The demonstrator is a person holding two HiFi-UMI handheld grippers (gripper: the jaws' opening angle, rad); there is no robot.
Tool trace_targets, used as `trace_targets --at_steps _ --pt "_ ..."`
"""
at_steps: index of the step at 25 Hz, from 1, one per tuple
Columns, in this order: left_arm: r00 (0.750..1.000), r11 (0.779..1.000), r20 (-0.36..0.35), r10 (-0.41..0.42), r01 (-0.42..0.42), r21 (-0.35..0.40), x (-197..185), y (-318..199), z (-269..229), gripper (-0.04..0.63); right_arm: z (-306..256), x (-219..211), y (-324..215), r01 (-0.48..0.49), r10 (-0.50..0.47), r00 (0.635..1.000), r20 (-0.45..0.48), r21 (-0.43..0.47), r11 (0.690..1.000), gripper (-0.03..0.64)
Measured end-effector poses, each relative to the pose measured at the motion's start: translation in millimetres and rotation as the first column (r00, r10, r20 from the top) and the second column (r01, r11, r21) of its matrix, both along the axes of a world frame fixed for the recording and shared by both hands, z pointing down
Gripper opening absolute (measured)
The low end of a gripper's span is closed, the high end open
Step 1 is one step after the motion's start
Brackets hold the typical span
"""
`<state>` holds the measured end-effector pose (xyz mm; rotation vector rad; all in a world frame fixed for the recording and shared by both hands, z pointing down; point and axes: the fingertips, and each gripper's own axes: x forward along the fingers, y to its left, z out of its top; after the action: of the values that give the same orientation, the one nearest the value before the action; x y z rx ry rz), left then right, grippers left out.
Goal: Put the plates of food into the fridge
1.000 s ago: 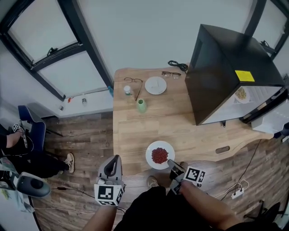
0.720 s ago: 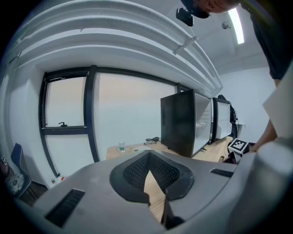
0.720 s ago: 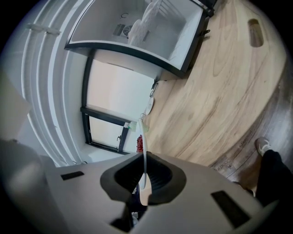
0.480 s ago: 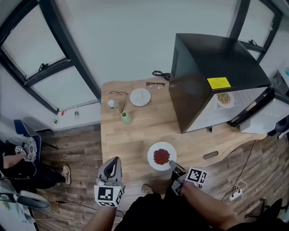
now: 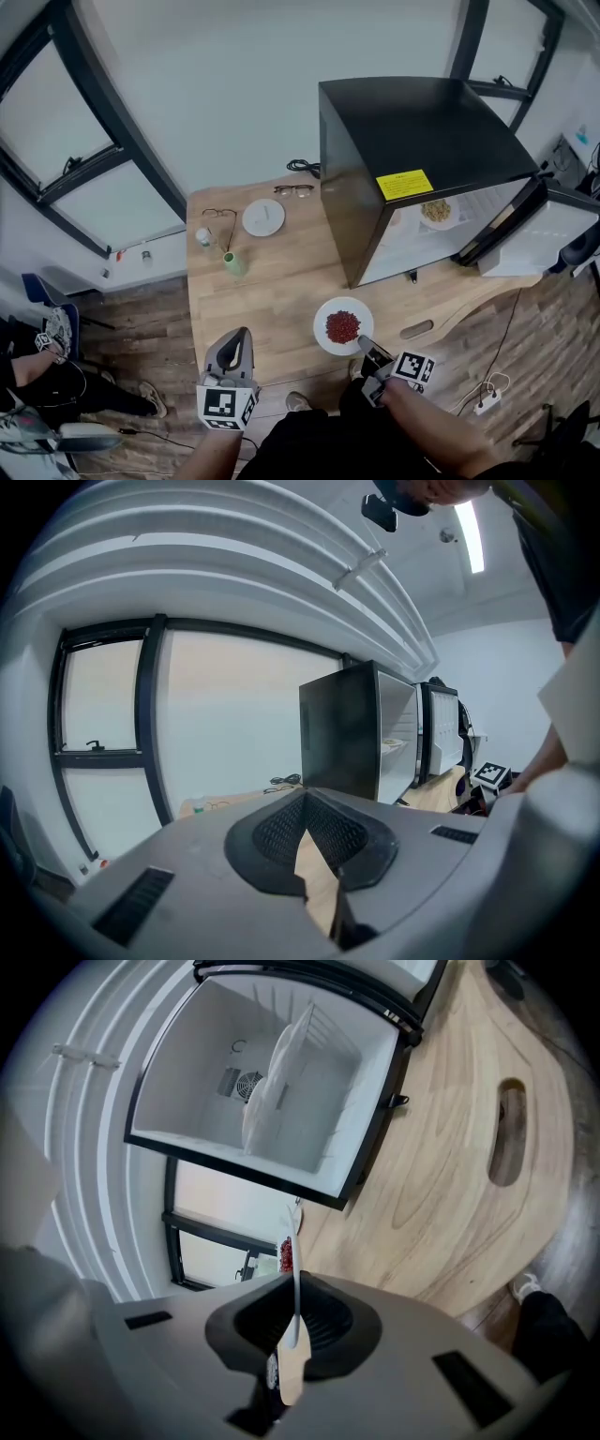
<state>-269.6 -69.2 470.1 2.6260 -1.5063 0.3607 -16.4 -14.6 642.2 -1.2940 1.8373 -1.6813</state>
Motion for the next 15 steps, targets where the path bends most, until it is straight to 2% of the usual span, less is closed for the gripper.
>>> trace_targets --at_steps 8,15 --pt "0.999 0.999 0.002 0.05 -0.05 0.013 46.7 -20.3 -7.1 0.003 -3.9 45.9 -6.5 -0.063 0.063 0.998 0.007 0.014 0.998 0.031" --pt "0.996 0.996 0.015 0.086 -0.087 0.022 78.9 -42.3 -10.6 0.003 2.4 86.7 -8.4 -0.129 0.129 0.992 0.012 -0.014 0.992 0.029"
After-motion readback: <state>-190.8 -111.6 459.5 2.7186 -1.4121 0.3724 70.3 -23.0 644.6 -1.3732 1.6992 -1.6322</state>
